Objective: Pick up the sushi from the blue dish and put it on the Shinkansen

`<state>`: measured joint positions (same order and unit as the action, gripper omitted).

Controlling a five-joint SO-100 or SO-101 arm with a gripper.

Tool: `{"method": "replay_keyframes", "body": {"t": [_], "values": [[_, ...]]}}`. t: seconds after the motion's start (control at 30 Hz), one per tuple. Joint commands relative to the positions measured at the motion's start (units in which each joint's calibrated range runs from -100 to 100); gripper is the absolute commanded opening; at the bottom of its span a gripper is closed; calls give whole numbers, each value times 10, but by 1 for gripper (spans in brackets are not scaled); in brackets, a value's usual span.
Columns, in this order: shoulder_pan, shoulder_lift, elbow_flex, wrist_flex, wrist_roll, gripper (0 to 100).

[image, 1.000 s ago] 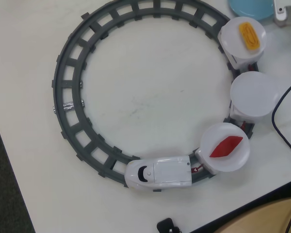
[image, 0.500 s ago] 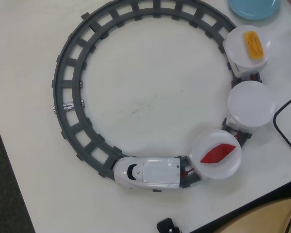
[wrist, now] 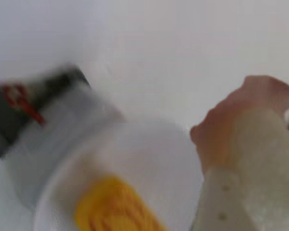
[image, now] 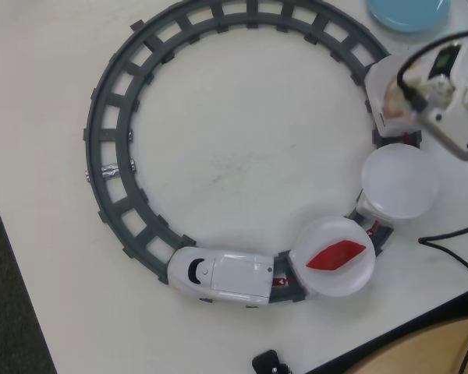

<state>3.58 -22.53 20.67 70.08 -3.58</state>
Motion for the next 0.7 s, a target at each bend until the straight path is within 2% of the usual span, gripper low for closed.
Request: {"method": "replay_keyframes", "body": {"t": [0.0,0.2,0.43,0.67], "values": [[-97,-26,-3,31,12,2],[-187,-26,-3,60,12,2],[-250,-24,0,92,12,2],[-274,-1,107,30,12,2]]}}
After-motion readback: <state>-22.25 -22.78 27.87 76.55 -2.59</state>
